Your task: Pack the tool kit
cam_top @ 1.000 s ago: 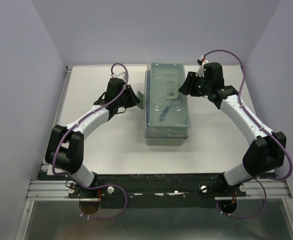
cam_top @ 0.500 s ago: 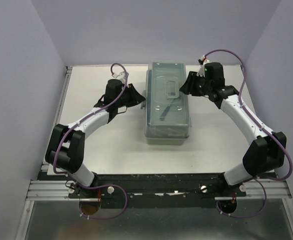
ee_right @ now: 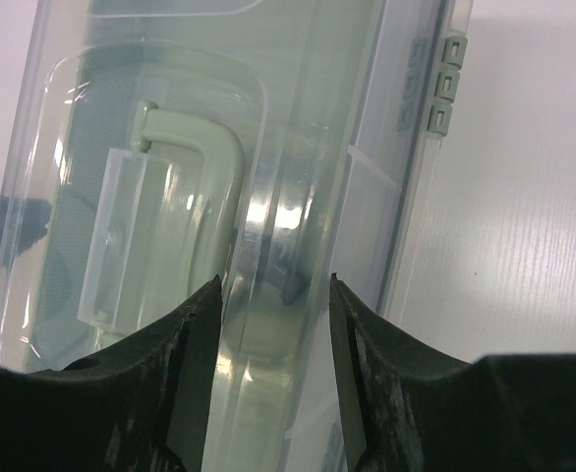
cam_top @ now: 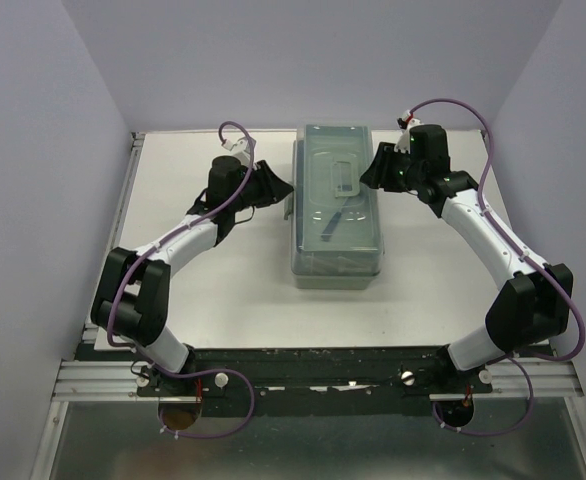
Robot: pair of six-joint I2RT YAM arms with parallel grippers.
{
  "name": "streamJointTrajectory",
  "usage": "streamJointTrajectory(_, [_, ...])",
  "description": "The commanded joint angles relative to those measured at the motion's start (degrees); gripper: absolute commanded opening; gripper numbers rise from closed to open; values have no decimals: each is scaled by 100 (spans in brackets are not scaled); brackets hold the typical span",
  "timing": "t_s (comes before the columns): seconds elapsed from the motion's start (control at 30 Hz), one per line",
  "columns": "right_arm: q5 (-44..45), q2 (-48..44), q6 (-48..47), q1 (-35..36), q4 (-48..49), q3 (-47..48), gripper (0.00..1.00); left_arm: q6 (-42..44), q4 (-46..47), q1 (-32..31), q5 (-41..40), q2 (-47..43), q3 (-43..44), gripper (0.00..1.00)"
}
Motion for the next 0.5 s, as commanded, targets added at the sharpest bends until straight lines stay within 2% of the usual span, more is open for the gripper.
streamJointTrajectory(0.0, [-255,232,-28,151,-320,-169,54,14,57,-199,387,-460,-82,58])
streamJointTrajectory(0.07, [-254,215,-28,151,-329,-169,54,41,-233,-77,202,-574,-82,71])
streamJointTrajectory(0.13, [-254,197,-37,151,-320,-160,54,93,-576,20,-9,-662,-82,76])
streamJointTrajectory(0.27, [-237,188,-28,151,-338,-169,54,85,-1077,257,-361,-680,-144,77])
streamJointTrajectory(0.47, [-220,171,-37,151,-338,-204,54,181,-1797,451,-554,-188,146,76])
